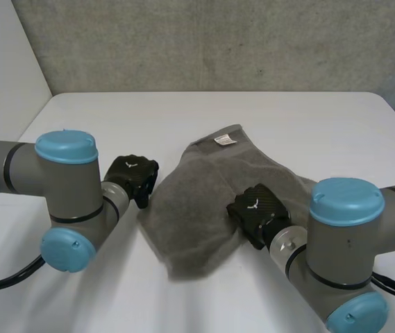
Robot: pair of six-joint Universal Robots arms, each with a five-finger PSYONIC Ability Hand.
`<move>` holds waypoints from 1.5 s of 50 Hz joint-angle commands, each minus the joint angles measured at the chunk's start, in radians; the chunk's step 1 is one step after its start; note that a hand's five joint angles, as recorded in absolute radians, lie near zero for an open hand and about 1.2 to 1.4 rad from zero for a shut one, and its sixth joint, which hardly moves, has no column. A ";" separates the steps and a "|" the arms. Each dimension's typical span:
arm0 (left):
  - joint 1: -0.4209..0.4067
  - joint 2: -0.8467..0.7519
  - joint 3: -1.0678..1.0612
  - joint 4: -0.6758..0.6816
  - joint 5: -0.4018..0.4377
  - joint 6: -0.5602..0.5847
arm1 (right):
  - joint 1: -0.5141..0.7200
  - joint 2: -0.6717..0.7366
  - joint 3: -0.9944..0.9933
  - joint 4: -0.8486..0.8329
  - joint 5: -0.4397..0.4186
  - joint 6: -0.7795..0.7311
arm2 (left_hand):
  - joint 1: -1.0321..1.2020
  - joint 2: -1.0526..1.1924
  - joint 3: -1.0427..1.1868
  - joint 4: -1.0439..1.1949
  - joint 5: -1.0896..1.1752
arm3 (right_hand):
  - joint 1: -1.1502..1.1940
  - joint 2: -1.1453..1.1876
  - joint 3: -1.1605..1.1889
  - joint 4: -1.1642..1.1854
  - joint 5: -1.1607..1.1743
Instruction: Fold the towel.
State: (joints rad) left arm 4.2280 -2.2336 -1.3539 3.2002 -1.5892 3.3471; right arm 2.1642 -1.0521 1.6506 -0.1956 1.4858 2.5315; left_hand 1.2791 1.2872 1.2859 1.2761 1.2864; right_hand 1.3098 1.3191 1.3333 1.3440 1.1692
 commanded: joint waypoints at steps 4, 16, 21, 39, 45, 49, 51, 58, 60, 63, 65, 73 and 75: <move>-0.010 -0.004 0.005 0.003 0.002 0.002 | -0.003 -0.048 0.008 -0.001 -0.010 0.007 | -0.599 -0.607 -0.605 -0.596 -0.781 | 0.086 0.077 0.063 0.052 0.053; -0.019 -0.067 0.042 0.026 0.003 0.002 | -0.007 -0.051 0.017 0.007 -0.038 0.004 | -0.657 -0.666 -0.664 -0.655 -0.839 | 0.086 0.077 0.063 0.052 0.053; -0.042 -0.112 0.076 0.026 0.005 0.002 | -0.007 -0.065 0.023 0.007 -0.039 0.001 | -0.558 -0.566 -0.564 -0.555 -0.740 | 0.086 0.077 0.063 0.052 0.053; -0.022 0.164 0.039 0.021 -0.044 -0.098 | -0.092 -0.265 -0.125 0.095 -0.102 0.004 | 0.117 0.109 0.110 0.120 -0.065 | 0.086 0.077 0.063 0.052 0.053; 0.006 0.412 -0.030 -0.009 -0.043 -0.184 | -0.158 -0.289 -0.383 0.431 -0.280 0.016 | 0.117 0.109 0.110 0.120 -0.065 | 0.086 0.077 0.063 0.052 0.053; 0.006 0.524 -0.068 -0.017 -0.041 -0.222 | -0.204 -0.275 -0.526 0.606 -0.369 0.035 | 0.117 0.109 0.110 0.120 -0.065 | 0.086 0.077 0.063 0.052 0.053; 0.004 0.568 -0.083 -0.019 -0.041 -0.236 | -0.233 -0.259 -0.591 0.680 -0.413 0.047 | 0.117 0.109 0.110 0.120 -0.065 | 0.086 0.077 0.063 0.052 0.053; -0.020 0.600 -0.151 -0.025 -0.038 -0.275 | -0.273 -0.028 -0.749 0.887 -0.562 0.046 | 0.117 0.109 0.110 0.120 -0.065 | 0.086 0.077 0.063 0.052 0.053; -0.028 0.554 -0.160 -0.025 -0.038 -0.278 | -0.259 0.023 -0.756 0.907 -0.553 0.039 | 0.117 0.109 0.110 0.120 -0.065 | 0.086 0.077 0.063 0.052 0.053; -0.051 0.427 -0.145 -0.025 -0.043 -0.278 | -0.234 0.129 -0.787 0.921 -0.518 0.020 | 0.117 0.109 0.110 0.120 -0.065 | 0.086 0.077 0.063 0.052 0.053; -0.057 0.365 -0.129 -0.025 -0.044 -0.271 | -0.228 0.176 -0.808 0.923 -0.493 -0.002 | 0.117 0.109 0.110 0.120 -0.065 | 0.086 0.077 0.063 0.052 0.053; -0.039 0.085 0.148 -0.016 -0.066 -0.267 | -0.175 0.359 -1.054 0.716 -0.351 -0.161 | 0.117 0.109 0.110 0.120 -0.065 | 0.086 0.077 0.063 0.052 0.053; -0.022 0.080 0.187 -0.010 -0.063 -0.267 | -0.158 0.350 -1.031 0.561 -0.346 -0.151 | 0.117 0.109 0.110 0.120 -0.065 | 0.086 0.077 0.063 0.052 0.053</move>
State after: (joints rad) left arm 4.1767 -2.0772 -1.3135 3.1790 -1.6491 3.0797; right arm 1.9648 -0.7273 0.6863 0.6393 1.1023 2.4237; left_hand 1.4643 1.4914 1.5456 1.5250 1.5069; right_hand 1.3277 1.3221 1.3424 1.3471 1.1696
